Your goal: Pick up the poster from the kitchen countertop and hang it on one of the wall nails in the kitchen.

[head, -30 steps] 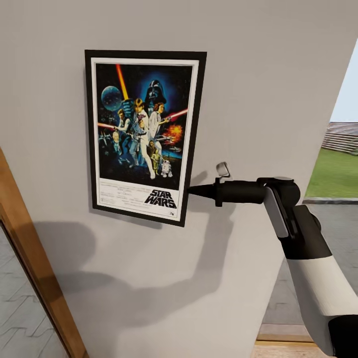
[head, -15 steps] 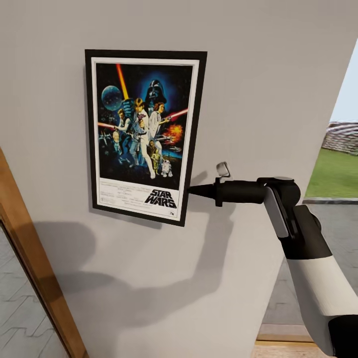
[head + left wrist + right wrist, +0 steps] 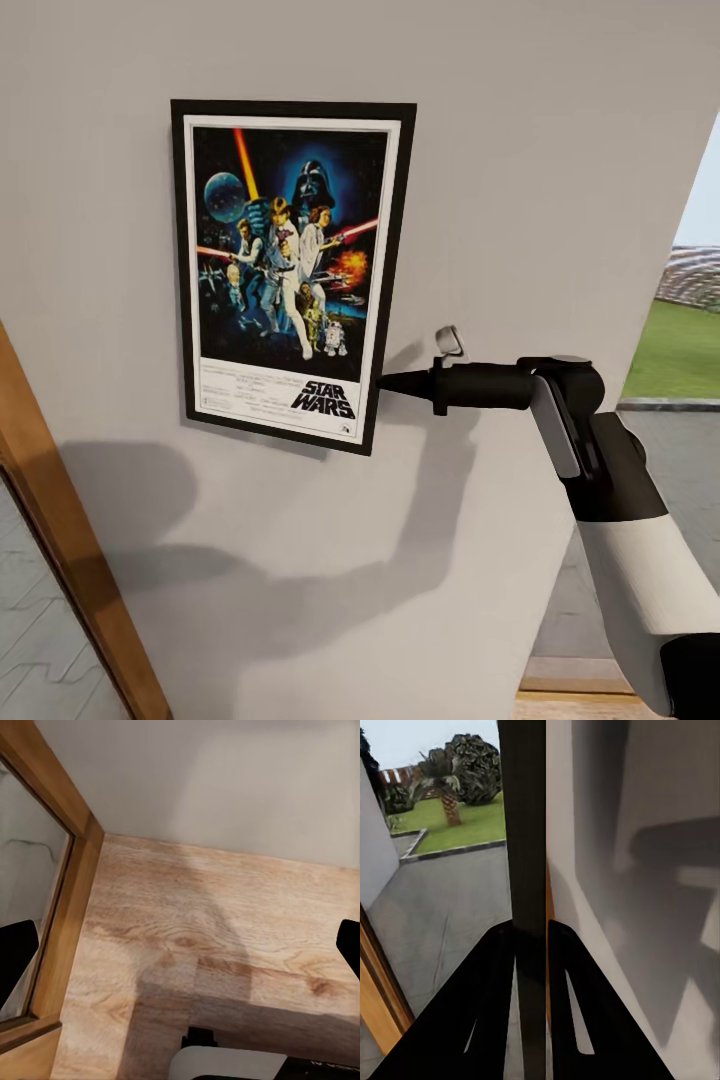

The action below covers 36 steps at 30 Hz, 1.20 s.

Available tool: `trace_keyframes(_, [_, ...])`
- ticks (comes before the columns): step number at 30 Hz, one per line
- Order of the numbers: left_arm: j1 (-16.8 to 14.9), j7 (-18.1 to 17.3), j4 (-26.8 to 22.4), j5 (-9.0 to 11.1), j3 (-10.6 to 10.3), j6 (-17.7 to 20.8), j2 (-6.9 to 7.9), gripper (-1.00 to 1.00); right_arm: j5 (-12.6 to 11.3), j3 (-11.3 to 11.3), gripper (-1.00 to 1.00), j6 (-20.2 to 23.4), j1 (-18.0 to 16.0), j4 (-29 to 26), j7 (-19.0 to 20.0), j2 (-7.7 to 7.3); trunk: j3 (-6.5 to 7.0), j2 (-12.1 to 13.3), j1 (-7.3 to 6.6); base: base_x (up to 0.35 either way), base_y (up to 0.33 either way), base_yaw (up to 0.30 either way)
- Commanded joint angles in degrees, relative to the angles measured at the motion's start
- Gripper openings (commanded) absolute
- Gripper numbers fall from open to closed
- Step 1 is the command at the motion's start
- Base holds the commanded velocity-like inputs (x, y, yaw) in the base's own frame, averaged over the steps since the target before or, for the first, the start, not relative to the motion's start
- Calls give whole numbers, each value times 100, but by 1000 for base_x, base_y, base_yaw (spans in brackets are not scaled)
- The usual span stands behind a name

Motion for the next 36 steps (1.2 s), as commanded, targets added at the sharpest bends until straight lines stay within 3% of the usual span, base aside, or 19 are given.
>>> trace_keyframes(1, [3, -5, -4, -2, 6, -11, -1, 100, -32, 6, -100, 40, -2, 0, 8, -4, -1, -3, 2, 8, 0, 0])
trace_keyframes(23, [3, 8, -13, -11, 23, -21, -35, 100, -23, -12, -100, 49, -2, -6, -1, -21, -1, -3, 2, 0, 0, 0])
trace_keyframes(30, [3, 1, 11, -11, 8, -20, 25, 100, -23, -19, -100, 42, -2, -6, -1, -21, -1, -3, 2, 163, 0, 0])
trace_keyframes(31, [3, 1, 12, -11, 7, -19, 28, 100, -1241, 1140, -100, -136, -340, -1028, 312, -841, -1, -3, 2, 206, 0, 0])
trace_keyframes(32, [3, 1, 12, -11, 7, -19, 29, 100, -1283, 965, -100, 41, -507, -849, 371, -870, -1, -3, 2, 171, 0, 0])
trace_keyframes(33, [3, 0, 13, -11, 7, -19, 31, 100, -1241, 951, -100, 41, -470, -828, 339, -844, -1, -3, 2, 109, 0, 0])
trace_keyframes(34, [3, 0, 13, -11, 6, -19, 32, 100, -23, -20, 100, 41, -2, -6, -1, -21, -1, -3, 2, 87, 0, 0])
trace_keyframes(36, [3, 0, 13, -11, 6, -21, 33, 100, -23, -21, 100, 49, -2, 1, -4, -21, -1, -3, 2, 29, 0, 0])
